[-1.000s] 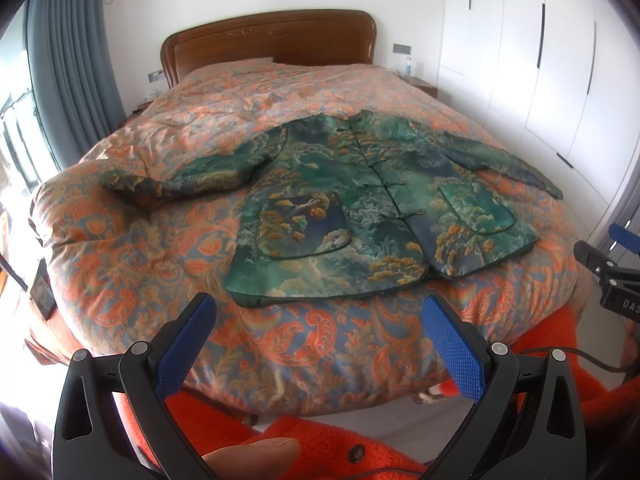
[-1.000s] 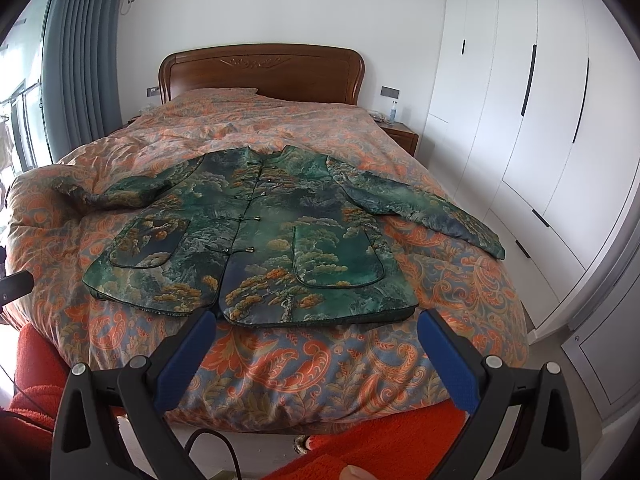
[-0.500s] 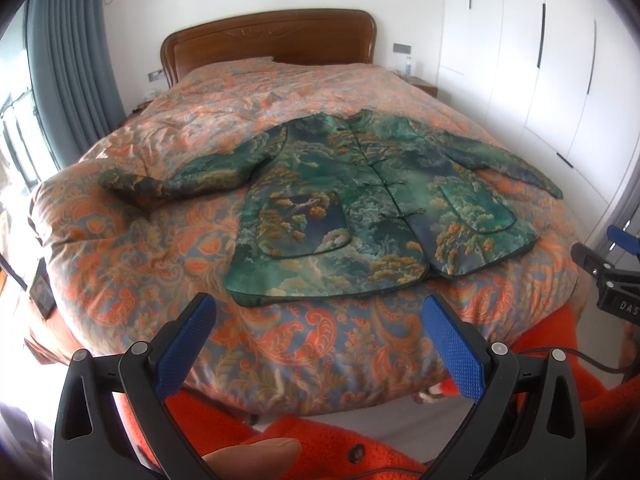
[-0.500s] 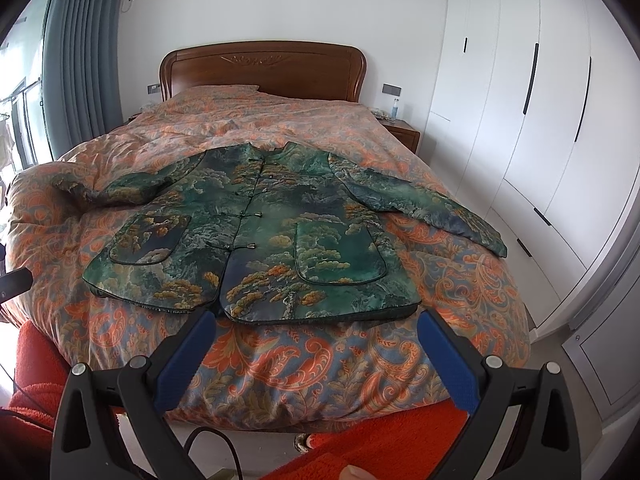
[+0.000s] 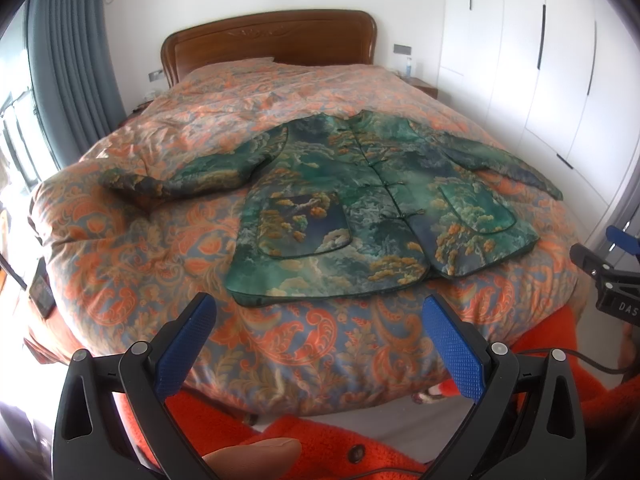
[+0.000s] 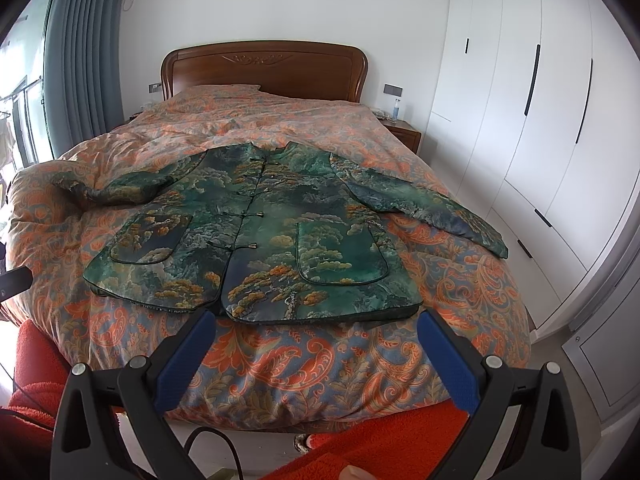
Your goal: Fold large clothes
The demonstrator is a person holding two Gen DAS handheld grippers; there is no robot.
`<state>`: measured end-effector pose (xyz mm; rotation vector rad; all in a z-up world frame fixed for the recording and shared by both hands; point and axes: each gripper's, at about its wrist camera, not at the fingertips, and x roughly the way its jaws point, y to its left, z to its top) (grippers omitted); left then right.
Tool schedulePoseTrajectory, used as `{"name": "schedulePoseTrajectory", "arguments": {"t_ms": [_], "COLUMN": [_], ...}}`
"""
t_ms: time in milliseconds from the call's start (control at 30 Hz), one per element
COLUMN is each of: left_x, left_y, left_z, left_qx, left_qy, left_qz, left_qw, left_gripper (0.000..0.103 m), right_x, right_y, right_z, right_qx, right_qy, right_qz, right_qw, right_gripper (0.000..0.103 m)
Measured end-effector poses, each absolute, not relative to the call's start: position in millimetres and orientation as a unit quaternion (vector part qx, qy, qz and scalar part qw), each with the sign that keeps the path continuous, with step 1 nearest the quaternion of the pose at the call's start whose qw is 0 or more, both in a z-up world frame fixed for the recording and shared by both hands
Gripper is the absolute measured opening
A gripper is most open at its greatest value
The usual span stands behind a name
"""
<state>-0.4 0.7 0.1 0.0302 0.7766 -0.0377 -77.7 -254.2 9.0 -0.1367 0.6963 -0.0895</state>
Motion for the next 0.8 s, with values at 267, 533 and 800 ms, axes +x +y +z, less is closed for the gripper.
{"name": "schedulePoseTrajectory", "arguments": {"t_ms": [267,533,800], "left_x": [-0.5,-0.6,-0.4], "left_y": [0.7,0.6,0.7], "left_z": [0.1,0.0,0.1], "left_qx": [0.015,0.015,0.014], "left_qy": [0.379,0.379,0.379], "left_qz": [-0.018,-0.019,-0.018], "left_qw": [0.925,0.925,0.925], "left_gripper": [0.103,0.103,0.103], "right_x": [-77.3,-76.3,-76.1], "right_y": [-254.3,-253.2,-251.1], "right_z": [8.7,7.2,6.2], "right_qx": [-0.067,-0.069,-0.071], "right_qy": [0.342,0.344,0.345], "right_qz": [-0.043,-0.040,-0.039], "right_qw": [0.936,0.936,0.935], "right_gripper": [0.103,0.103,0.103]}}
